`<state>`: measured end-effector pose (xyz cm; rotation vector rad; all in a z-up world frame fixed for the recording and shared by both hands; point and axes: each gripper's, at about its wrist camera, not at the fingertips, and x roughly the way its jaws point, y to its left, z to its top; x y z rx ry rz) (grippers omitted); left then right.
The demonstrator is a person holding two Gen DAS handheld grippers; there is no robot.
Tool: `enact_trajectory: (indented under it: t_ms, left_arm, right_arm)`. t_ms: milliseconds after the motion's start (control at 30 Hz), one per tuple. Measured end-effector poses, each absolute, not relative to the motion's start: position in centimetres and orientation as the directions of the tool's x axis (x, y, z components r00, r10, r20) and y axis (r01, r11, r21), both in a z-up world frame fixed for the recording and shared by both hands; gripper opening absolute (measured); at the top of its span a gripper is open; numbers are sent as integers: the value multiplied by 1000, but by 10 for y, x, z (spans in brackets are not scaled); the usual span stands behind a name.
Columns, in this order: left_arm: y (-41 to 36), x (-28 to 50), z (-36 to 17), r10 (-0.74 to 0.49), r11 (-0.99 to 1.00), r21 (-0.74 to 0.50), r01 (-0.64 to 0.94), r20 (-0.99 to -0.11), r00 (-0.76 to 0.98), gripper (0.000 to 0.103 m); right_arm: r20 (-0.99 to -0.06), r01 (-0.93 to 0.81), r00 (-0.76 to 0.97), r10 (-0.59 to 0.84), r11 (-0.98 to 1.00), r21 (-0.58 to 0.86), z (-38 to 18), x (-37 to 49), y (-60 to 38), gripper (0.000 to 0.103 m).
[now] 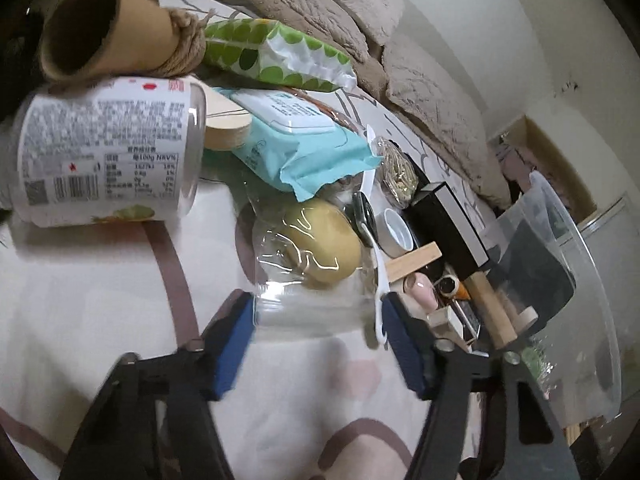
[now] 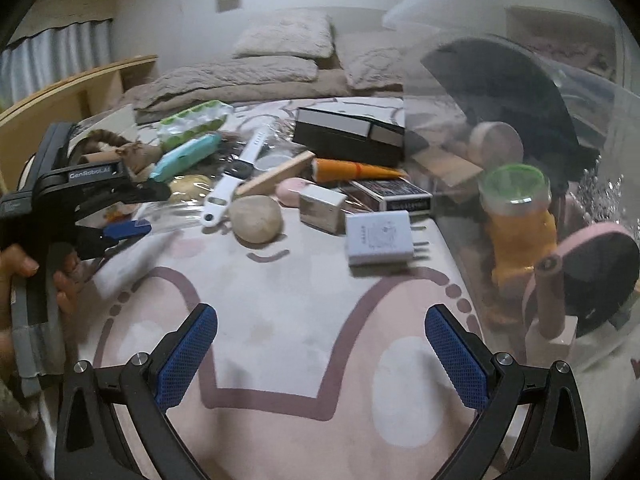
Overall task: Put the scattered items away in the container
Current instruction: 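Move both grippers back over the scattered items on the rug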
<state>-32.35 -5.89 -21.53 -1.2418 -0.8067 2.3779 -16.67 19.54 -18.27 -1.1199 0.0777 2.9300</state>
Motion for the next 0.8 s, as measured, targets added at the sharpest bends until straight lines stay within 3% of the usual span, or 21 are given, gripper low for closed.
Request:
enact_trajectory:
  t_ms: [100,267,600,800]
  left_arm:
    - [-65,-325,-219,566,-742,-670,-26,-606,-559,31]
    - [-71,-321,-219,611,-695,-719,-23,-572,-547,20]
    - [-65,-294,-195,566,-754,-656,-32,-623,-539,15]
    - [-73,-270,-194,557,-770,-637,-17,-659,-505,15]
  right_arm:
    - [-665,-43,-747,9,-998,35,-182,-167,195,103]
    - [-697,-30,-716,34,-999,-17,-188,-177,187,103]
    - [-735,-48,-669,113,-993,-109,-192,-197,184,103]
    - [-709,-25,-680,186,-972,-232,-187,-209,173,103]
